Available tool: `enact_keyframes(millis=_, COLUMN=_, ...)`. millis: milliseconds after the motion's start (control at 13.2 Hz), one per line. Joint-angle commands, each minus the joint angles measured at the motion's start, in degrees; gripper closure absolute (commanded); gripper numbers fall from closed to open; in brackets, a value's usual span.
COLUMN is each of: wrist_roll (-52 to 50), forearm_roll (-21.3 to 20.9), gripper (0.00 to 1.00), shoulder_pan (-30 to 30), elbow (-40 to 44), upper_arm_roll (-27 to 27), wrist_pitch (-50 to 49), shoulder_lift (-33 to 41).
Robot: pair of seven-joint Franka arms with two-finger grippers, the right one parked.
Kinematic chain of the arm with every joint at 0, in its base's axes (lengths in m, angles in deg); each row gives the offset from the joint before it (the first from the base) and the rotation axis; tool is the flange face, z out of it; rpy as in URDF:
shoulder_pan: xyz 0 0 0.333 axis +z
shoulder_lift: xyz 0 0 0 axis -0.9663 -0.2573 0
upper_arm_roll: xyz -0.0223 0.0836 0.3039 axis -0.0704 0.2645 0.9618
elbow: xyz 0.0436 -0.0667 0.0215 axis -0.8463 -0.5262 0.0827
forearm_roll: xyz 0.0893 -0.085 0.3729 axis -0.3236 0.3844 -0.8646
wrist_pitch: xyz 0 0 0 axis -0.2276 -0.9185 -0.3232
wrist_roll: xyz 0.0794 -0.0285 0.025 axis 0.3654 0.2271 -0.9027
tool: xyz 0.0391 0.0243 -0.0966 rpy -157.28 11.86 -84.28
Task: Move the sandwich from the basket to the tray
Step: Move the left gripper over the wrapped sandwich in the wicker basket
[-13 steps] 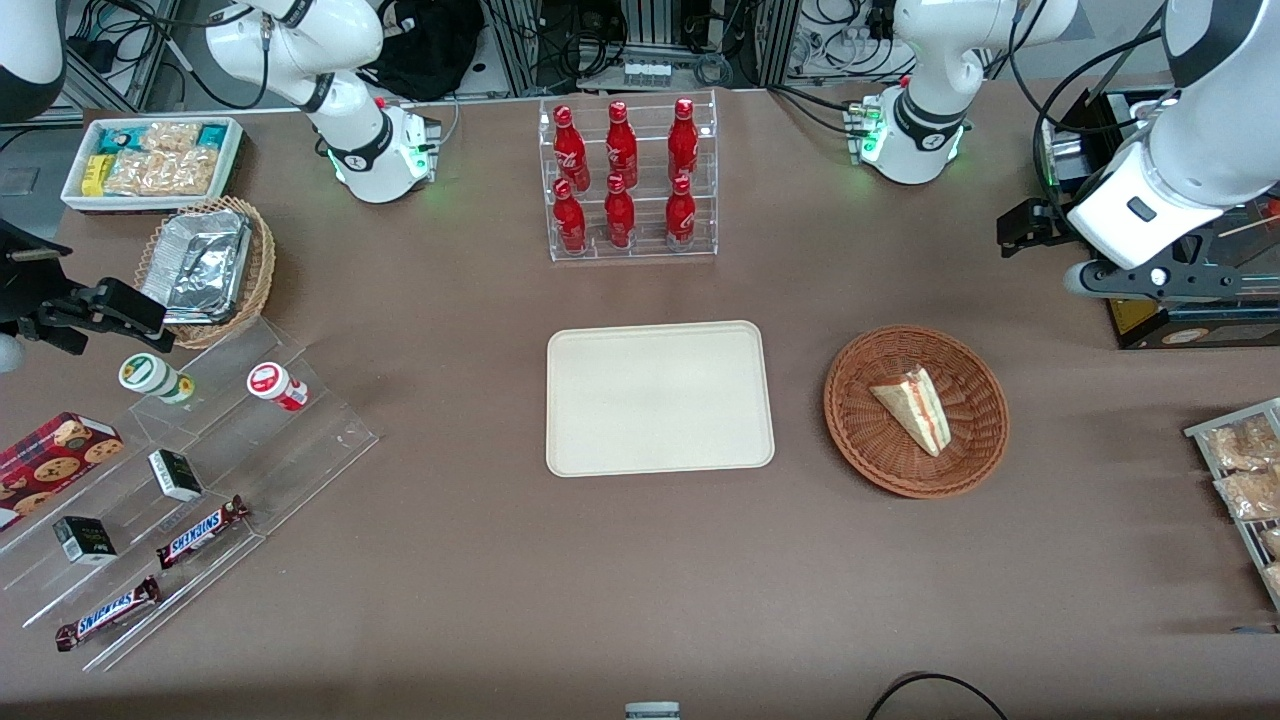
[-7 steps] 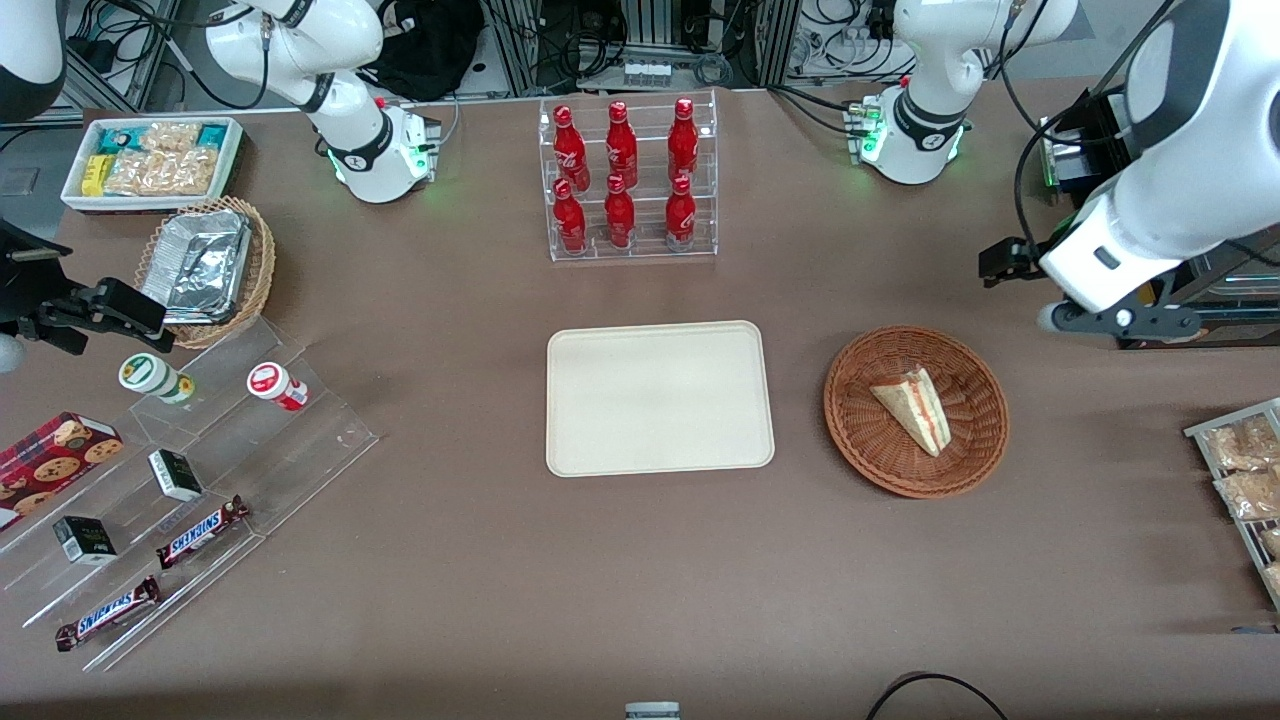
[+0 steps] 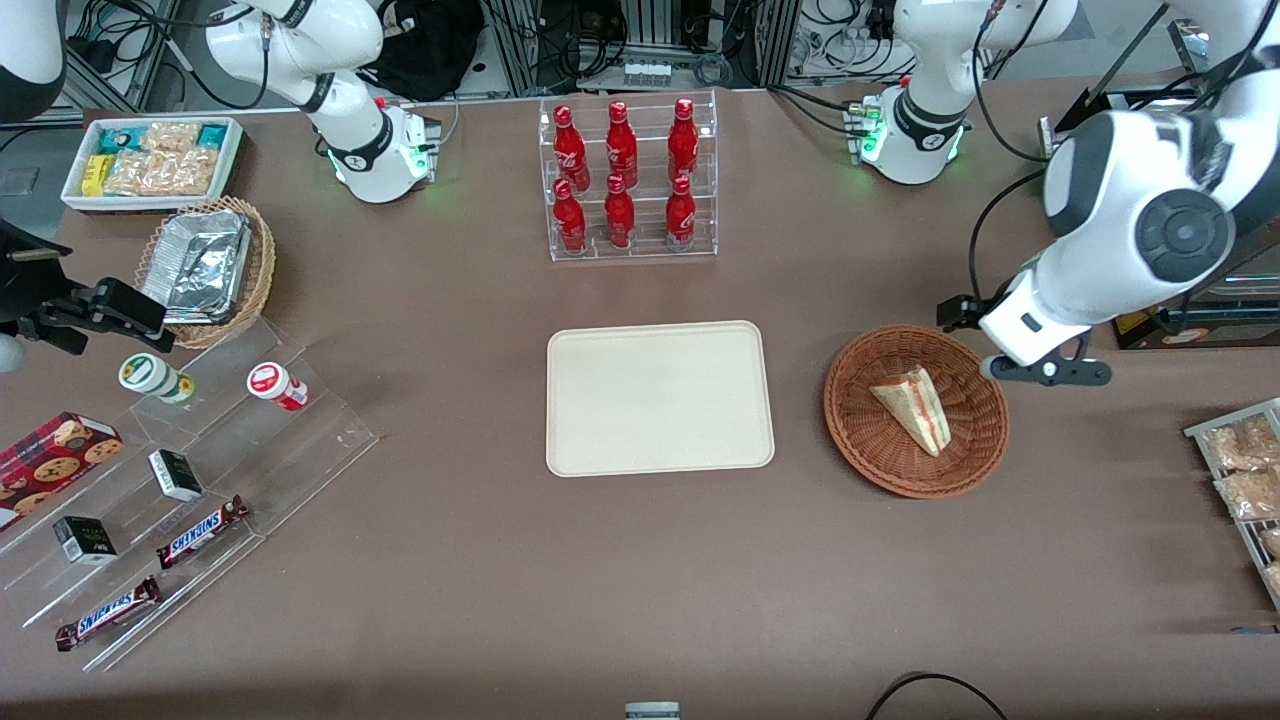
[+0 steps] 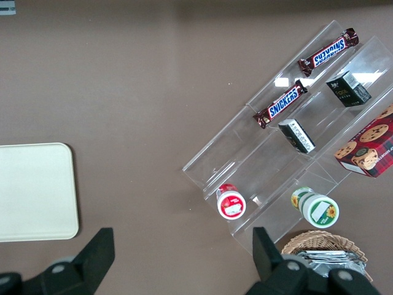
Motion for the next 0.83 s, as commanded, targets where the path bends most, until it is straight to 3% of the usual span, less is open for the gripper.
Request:
enact_keyframes(millis=0, wrist_roll=-2.6, forearm_roll=-0.1, gripper=0.00, shoulder_pan=-0.5, elbow=-4.9, upper_arm_roll=0.5, wrist_pitch=6.4, shoulder_lift=0.5)
enact_keyframes(millis=377, wrist_roll=-16.5, forearm_roll=-0.1, gripper=0.00, shoulder_pan=-0.8, elbow=-12.3, upper_arm_roll=0.3, wrist_pitch=18.9, shoulder_lift=0.1)
enact_keyframes(millis=755, wrist_roll=-34.0, forearm_roll=-0.1, gripper=0.00, shoulder_pan=-1.9, elbow=-12.7, upper_arm_roll=0.0, wrist_pitch=22.8, shoulder_lift=-2.5)
